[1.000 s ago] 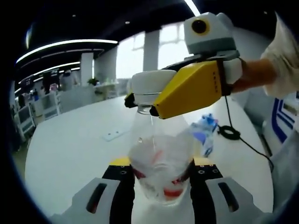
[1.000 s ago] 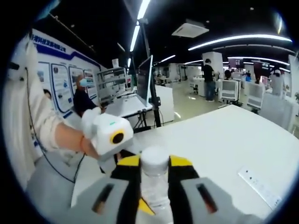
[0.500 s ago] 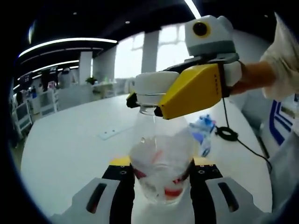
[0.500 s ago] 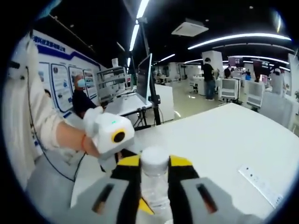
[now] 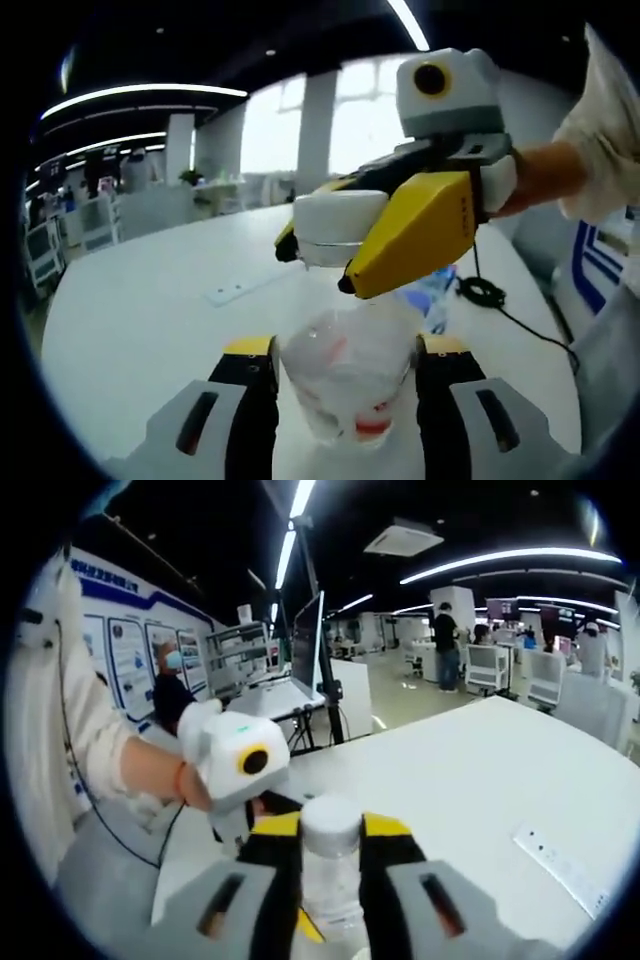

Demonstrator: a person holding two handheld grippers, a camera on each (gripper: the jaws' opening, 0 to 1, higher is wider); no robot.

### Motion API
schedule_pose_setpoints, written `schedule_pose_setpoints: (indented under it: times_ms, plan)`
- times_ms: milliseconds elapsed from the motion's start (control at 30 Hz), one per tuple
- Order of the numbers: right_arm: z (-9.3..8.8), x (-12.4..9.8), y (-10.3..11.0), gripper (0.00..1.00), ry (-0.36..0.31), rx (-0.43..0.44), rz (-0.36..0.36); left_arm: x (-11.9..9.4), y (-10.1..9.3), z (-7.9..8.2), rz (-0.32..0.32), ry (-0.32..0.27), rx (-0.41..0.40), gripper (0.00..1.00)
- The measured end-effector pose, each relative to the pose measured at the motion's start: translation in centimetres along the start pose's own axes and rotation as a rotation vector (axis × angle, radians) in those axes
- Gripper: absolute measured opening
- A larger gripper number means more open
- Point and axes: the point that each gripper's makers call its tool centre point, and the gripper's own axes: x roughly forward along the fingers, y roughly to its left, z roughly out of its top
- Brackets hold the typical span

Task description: Arrange the tabletop items into an orderly group along one side of the table until the central work area is clear of visible clutter.

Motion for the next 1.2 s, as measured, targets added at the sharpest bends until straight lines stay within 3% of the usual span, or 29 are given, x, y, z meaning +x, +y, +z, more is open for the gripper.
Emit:
schedule_pose_setpoints:
  times_ms: [367,500,1200]
  plan:
    - [0.1,-0.7,-1.1,0.16,-0.013,-0.001,-0.030,-1.4,-0.1,-0.1,0.013,0.001,-0.039,0.59]
    - [0.1,-0.8,-1.4,0.16,-0.013,-0.002,-0.040,-2.2,-0.3,-0.4,0.021,0.014,-0.066,0.66]
    - [0.1,-1.4,-2.1,0.16,-0.034,-0.013,-0.056,-6.9,-3.4,-0.5,0.071,0.013,-0.145,0.83]
